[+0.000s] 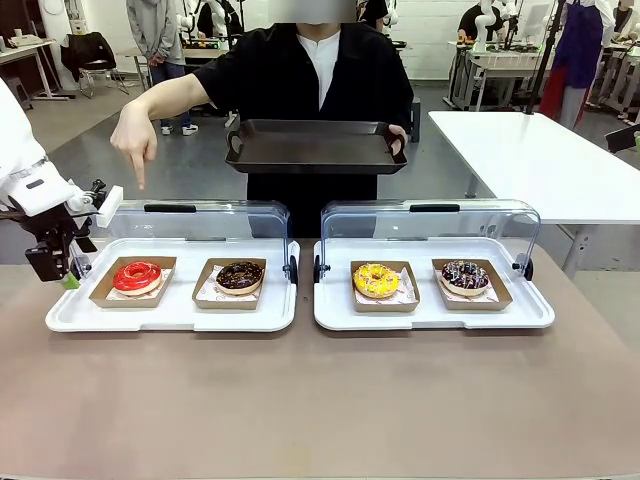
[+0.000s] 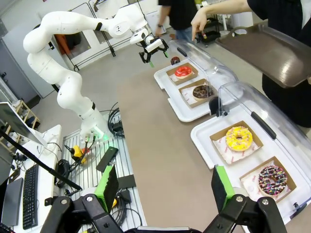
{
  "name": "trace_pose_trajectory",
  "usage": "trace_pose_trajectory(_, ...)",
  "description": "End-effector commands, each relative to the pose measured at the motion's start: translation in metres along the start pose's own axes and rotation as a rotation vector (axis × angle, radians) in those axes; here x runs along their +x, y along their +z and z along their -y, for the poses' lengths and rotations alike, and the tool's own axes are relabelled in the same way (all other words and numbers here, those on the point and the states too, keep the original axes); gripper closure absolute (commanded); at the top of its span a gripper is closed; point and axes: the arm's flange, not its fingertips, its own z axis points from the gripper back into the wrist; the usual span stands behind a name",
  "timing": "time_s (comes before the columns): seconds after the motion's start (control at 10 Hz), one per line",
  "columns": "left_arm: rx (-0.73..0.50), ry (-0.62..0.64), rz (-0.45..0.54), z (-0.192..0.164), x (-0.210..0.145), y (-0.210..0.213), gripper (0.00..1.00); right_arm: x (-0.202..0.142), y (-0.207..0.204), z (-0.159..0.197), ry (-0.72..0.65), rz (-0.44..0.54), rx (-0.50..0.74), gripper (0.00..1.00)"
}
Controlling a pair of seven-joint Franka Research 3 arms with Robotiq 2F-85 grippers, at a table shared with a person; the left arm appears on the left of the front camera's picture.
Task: Provide the desired donut to the person.
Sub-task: Pick up and lift the Paper togo box containing the Donut pointed at by the person.
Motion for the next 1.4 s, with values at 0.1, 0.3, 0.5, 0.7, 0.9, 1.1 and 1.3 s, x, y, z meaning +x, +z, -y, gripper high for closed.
trace_pose_trajectory(0.1,-0.010,-0.082,-0.032,-0.008,0.000,-0.024,0.00,0.002,0.000,0.001,0.012,0.021,0.010,0.00)
trace_pose_trajectory(0.3,-0.029,-0.080,-0.056,-0.015,-0.001,-0.042,0.00,0.002,0.000,0.001,0.012,0.021,0.010,0.00)
trace_pose_trajectory(0.5,-0.058,-0.059,-0.052,-0.020,-0.006,-0.061,0.00,0.002,0.000,0.001,0.012,0.021,0.010,0.00)
trace_pose_trajectory(0.7,-0.071,-0.049,-0.045,-0.025,-0.008,-0.069,0.00,0.002,0.000,0.001,0.012,0.021,0.010,0.00)
trace_pose_trajectory(0.9,-0.080,-0.058,-0.027,-0.028,-0.008,-0.072,0.00,0.002,0.000,0.001,0.012,0.021,0.010,0.00)
trace_pose_trajectory(1.1,-0.110,-0.078,-0.003,-0.028,-0.009,-0.076,0.00,0.002,0.000,0.001,0.012,0.021,0.010,0.00)
trace_pose_trajectory(1.3,-0.139,-0.087,0.004,-0.028,-0.006,-0.081,0.00,0.002,0.000,0.001,0.012,0.021,0.010,0.00)
